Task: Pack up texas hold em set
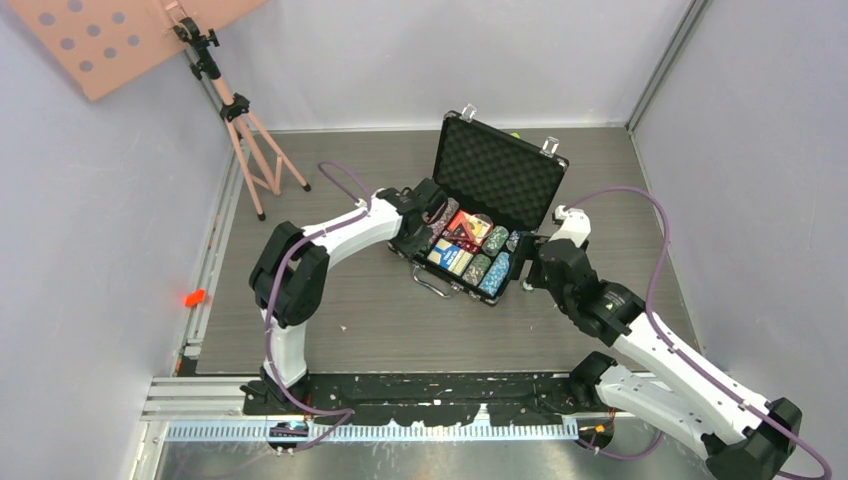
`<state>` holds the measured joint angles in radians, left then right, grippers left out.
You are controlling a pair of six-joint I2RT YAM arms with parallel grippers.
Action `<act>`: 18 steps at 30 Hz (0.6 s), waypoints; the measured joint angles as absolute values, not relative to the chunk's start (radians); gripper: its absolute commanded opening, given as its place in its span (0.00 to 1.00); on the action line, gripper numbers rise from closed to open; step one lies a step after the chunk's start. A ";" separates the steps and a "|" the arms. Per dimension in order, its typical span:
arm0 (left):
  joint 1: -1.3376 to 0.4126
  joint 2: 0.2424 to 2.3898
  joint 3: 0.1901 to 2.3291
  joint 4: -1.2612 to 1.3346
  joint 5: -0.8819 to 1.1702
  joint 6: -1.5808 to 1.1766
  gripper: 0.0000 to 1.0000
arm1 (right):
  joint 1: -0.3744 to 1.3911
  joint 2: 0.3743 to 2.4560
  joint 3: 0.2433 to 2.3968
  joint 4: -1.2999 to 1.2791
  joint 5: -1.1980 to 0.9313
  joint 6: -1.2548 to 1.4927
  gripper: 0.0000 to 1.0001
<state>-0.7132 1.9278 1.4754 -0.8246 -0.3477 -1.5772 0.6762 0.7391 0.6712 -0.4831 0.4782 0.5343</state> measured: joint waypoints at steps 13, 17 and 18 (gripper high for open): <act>-0.711 1.911 1.448 -0.726 -0.349 -1.531 0.18 | 0.668 0.747 0.671 -0.601 0.478 0.614 0.88; -0.711 1.906 1.441 -0.717 -0.349 -1.516 0.24 | 0.659 0.813 0.677 -0.633 0.477 0.637 0.92; -0.711 1.902 1.435 -0.712 -0.349 -1.513 0.25 | 0.656 0.833 0.678 -0.639 0.477 0.642 0.90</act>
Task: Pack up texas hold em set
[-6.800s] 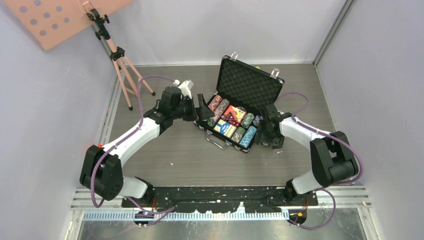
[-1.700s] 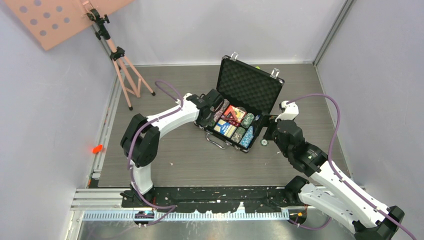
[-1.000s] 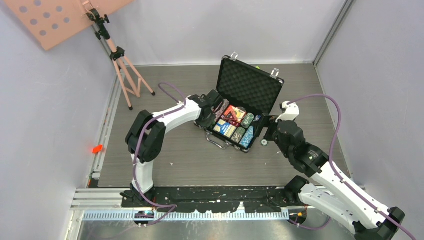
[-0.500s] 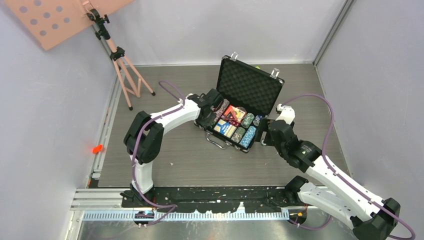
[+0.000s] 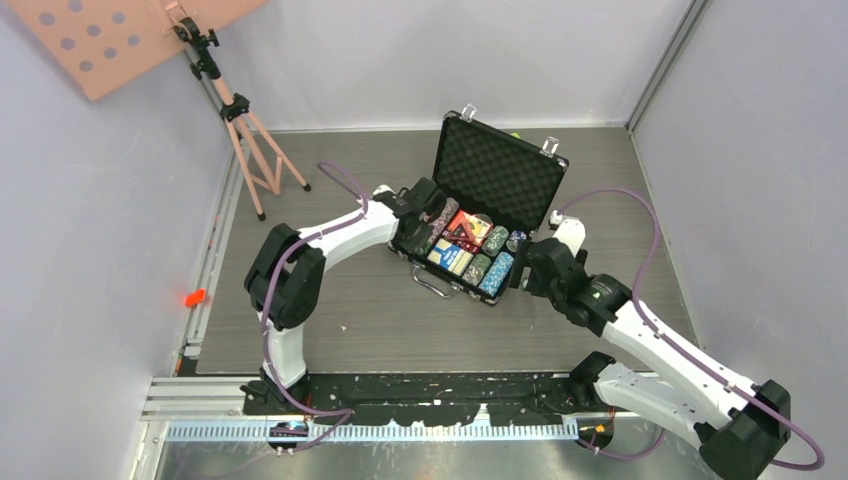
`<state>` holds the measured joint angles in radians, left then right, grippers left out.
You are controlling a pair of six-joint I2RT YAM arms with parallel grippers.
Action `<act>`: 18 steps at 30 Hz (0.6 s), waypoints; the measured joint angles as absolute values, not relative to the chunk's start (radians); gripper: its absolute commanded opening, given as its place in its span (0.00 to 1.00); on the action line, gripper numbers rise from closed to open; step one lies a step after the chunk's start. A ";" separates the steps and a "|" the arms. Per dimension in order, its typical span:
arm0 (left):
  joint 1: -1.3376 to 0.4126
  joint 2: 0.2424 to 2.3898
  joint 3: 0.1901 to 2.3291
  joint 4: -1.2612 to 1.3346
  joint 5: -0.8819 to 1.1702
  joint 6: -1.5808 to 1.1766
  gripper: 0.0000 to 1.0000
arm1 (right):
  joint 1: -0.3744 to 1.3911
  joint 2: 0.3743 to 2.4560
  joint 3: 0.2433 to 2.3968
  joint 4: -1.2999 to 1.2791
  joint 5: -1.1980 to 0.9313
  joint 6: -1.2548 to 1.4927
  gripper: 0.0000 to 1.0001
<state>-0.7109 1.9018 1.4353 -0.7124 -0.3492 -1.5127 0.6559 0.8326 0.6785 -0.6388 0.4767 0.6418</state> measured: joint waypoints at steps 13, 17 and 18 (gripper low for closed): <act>-0.703 1.665 1.378 -0.674 -0.419 -1.374 0.37 | 0.458 1.168 0.734 -0.681 0.351 0.655 0.74; -0.682 1.563 1.315 -0.592 -0.408 -1.186 0.37 | 0.456 1.291 0.780 -0.670 0.318 0.649 0.71; -0.674 1.546 1.303 -0.574 -0.399 -1.140 0.36 | 0.456 1.309 0.784 -0.664 0.313 0.649 0.69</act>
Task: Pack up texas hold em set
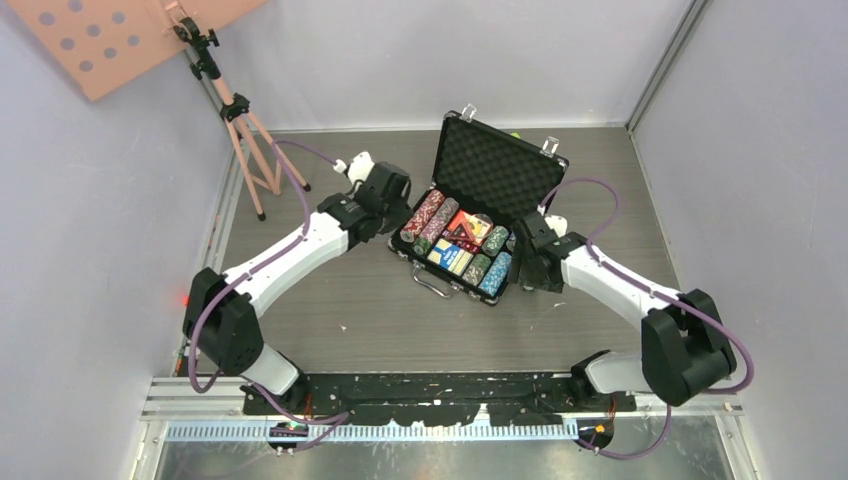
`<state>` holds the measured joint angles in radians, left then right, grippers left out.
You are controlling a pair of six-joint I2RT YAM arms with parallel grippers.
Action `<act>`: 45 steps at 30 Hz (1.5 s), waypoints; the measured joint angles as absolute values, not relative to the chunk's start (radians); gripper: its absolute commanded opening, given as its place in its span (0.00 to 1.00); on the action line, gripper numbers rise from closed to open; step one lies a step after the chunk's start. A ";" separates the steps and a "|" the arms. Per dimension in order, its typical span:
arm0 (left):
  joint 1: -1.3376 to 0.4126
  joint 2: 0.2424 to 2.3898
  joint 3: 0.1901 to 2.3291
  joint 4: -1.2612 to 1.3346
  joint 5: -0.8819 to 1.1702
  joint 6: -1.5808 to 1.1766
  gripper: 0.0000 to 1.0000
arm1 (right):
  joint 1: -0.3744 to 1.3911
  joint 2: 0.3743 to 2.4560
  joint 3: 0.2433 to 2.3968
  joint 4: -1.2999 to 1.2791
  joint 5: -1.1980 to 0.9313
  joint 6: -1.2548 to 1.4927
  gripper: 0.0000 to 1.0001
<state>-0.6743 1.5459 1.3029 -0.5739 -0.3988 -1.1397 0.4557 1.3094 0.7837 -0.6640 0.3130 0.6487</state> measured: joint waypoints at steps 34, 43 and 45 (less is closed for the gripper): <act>-0.480 1.411 1.153 -0.340 0.313 -0.583 0.57 | 0.342 1.525 0.820 -0.565 0.186 0.638 0.45; -0.476 1.414 1.145 -0.341 0.346 -0.572 0.63 | 0.316 1.472 0.786 -0.559 0.171 0.649 0.41; -0.476 1.423 1.149 -0.341 0.364 -0.572 0.67 | 0.313 1.430 0.786 -0.587 0.172 0.647 0.37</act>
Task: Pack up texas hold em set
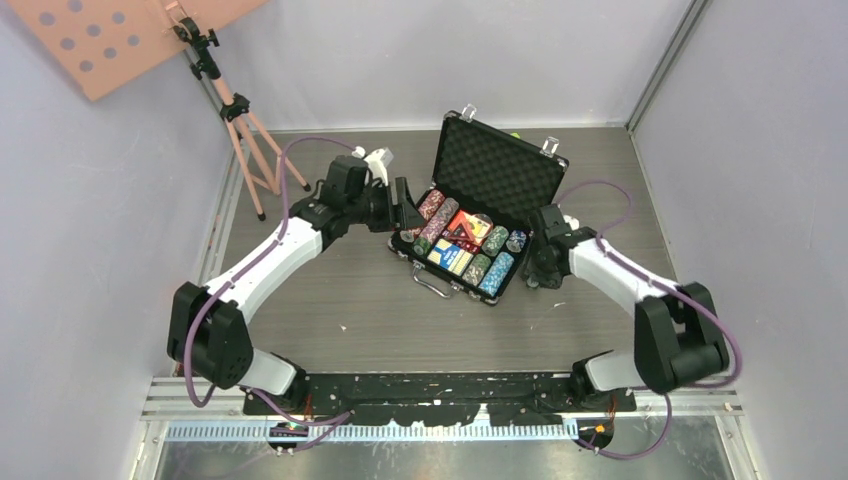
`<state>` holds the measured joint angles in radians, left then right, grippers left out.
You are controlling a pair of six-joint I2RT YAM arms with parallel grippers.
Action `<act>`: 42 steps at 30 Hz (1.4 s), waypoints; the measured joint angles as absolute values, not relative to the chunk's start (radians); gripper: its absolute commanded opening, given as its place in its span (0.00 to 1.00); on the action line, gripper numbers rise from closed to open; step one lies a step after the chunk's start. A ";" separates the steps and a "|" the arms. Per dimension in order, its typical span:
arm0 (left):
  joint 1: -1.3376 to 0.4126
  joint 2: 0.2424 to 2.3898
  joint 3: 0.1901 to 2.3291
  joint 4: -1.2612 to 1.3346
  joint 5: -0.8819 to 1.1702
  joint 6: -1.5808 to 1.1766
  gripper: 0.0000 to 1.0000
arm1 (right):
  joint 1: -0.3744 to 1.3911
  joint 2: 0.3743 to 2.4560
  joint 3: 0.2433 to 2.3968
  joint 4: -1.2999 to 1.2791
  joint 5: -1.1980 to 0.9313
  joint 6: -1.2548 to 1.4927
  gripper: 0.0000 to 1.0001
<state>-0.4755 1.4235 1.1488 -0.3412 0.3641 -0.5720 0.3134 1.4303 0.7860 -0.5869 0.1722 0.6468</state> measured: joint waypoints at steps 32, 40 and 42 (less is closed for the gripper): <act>-0.567 1.831 1.407 -0.304 0.919 -0.811 0.65 | 0.643 1.067 0.867 -0.422 -0.187 0.377 0.09; -0.580 1.832 1.407 -0.303 0.949 -0.820 0.57 | 0.643 1.085 0.894 -0.412 -0.166 0.355 0.09; -0.582 1.832 1.405 -0.304 0.955 -0.823 0.54 | 0.643 1.090 0.899 -0.411 -0.158 0.350 0.09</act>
